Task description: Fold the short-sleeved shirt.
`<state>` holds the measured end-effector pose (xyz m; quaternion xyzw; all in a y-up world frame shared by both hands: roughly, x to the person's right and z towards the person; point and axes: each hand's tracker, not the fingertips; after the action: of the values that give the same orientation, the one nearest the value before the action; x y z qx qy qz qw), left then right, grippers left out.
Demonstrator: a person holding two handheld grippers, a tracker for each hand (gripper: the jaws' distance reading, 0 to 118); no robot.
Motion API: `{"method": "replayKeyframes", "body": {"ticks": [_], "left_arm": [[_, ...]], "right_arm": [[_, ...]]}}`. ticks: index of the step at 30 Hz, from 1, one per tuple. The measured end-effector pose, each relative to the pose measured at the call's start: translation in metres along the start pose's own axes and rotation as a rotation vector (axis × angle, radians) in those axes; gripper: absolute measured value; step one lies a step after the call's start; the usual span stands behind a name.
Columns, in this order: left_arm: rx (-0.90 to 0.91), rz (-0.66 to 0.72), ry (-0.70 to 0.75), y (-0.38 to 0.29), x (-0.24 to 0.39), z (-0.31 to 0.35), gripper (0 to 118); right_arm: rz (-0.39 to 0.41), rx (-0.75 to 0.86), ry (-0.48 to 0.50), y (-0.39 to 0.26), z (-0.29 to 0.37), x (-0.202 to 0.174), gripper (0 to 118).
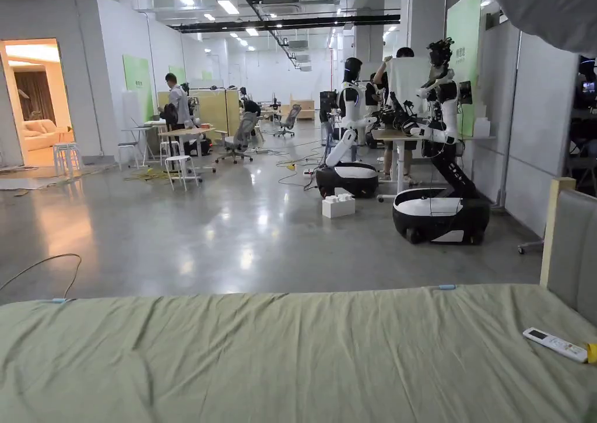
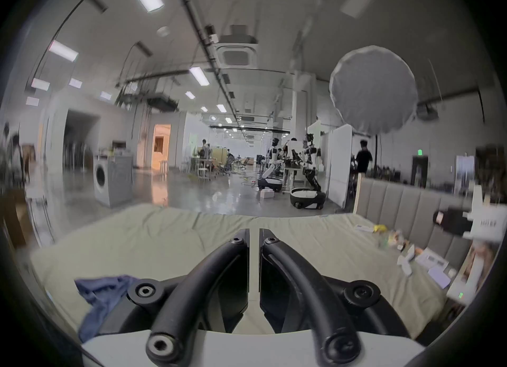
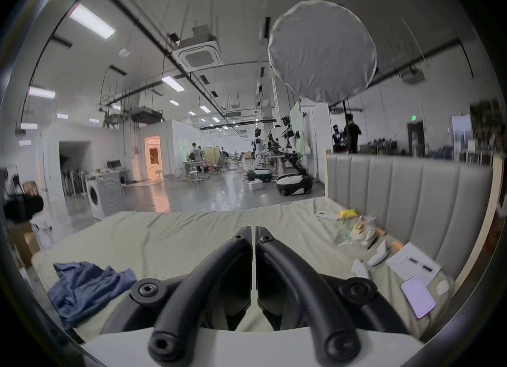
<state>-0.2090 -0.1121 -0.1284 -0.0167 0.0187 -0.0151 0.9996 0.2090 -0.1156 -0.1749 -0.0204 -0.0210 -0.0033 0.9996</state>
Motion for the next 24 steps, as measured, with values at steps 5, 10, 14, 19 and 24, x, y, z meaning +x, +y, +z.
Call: {"method": "replayKeyframes", "body": {"ticks": [5, 10, 14, 19, 24], "left_arm": [[0.023, 0.089, -0.066, 0.008, 0.0, 0.003, 6], [0.005, 0.259, -0.084, 0.014, -0.01, 0.003, 6], [0.006, 0.237, -0.054, 0.012, -0.016, 0.004, 6], [0.012, 0.237, -0.042, 0.015, -0.02, 0.009, 6], [-0.001, 0.204, -0.04, 0.013, -0.026, 0.011, 6]], "right_arm": [[-0.086, 0.037, 0.062, 0.008, 0.006, 0.007, 3], [0.042, 0.043, 0.095, 0.008, 0.009, -0.001, 3], [0.033, 0.049, 0.11, 0.007, 0.012, 0.004, 3], [0.029, 0.046, 0.109, -0.024, 0.018, -0.023, 3], [0.004, 0.033, 0.127, -0.025, 0.018, -0.02, 3]]}}
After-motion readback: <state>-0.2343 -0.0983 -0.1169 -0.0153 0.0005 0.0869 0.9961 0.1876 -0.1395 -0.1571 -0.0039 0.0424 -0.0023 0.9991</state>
